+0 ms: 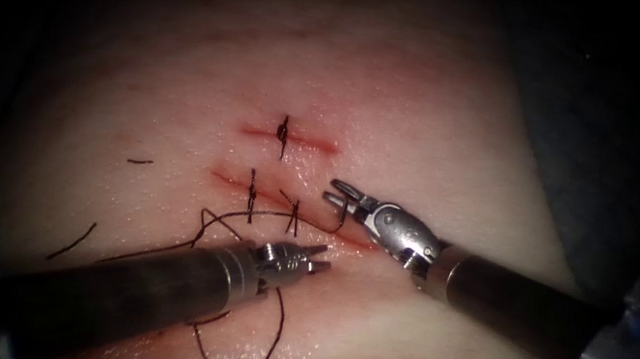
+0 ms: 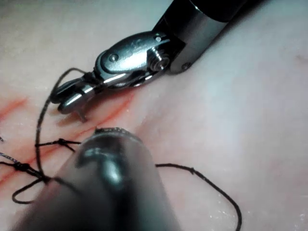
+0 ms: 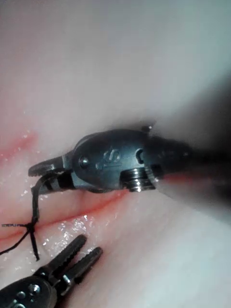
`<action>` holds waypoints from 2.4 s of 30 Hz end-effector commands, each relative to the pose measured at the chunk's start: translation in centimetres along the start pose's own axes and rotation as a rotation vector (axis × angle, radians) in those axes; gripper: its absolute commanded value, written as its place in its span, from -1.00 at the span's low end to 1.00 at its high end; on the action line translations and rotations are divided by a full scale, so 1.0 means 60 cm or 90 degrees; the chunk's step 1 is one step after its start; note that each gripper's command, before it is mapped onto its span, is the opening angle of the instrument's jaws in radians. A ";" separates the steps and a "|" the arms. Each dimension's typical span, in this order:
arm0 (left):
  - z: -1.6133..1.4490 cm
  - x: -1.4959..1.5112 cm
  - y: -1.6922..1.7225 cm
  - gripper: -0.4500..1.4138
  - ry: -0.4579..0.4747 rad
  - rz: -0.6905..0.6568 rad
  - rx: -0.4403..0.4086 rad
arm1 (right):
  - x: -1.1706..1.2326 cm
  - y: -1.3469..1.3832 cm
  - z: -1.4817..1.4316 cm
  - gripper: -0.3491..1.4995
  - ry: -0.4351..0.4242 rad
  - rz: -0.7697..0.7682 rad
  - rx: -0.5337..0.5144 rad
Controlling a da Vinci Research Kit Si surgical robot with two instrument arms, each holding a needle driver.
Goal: Wound Closure
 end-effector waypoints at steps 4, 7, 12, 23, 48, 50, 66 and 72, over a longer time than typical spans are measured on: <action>0.0005 -0.0013 -0.0005 -0.59 -0.007 -0.005 -0.009 | 0.0013 0.0007 0.0019 -1.00 0.001 0.042 0.017; 0.0010 -0.0030 -0.0010 -0.59 -0.011 -0.013 -0.010 | 0.0032 0.0018 0.0016 -1.00 0.000 0.069 0.022; 0.0033 -0.0052 -0.0004 -0.55 -0.033 -0.018 -0.013 | 0.0070 0.0041 0.0012 -1.00 0.020 0.113 0.023; 0.0039 -0.0065 0.0002 -0.55 -0.039 -0.019 -0.014 | 0.0110 0.0070 0.0017 -1.00 0.024 0.358 0.037; 0.0025 -0.0068 -0.0007 -0.57 -0.040 -0.018 -0.020 | 0.0058 0.0010 0.0013 -1.00 -0.050 0.762 0.144; 0.0026 -0.0067 -0.0007 -0.57 -0.040 -0.019 -0.020 | 0.0056 -0.0002 0.0018 -1.00 -0.050 0.799 0.173; 0.0023 -0.0064 -0.0007 -0.55 -0.040 -0.020 -0.021 | 0.0042 -0.0064 0.0027 -1.00 -0.033 0.735 0.231; 0.0022 -0.0064 -0.0007 -0.55 -0.041 -0.020 -0.021 | 0.0053 -0.0064 0.0020 -1.00 -0.003 0.444 0.098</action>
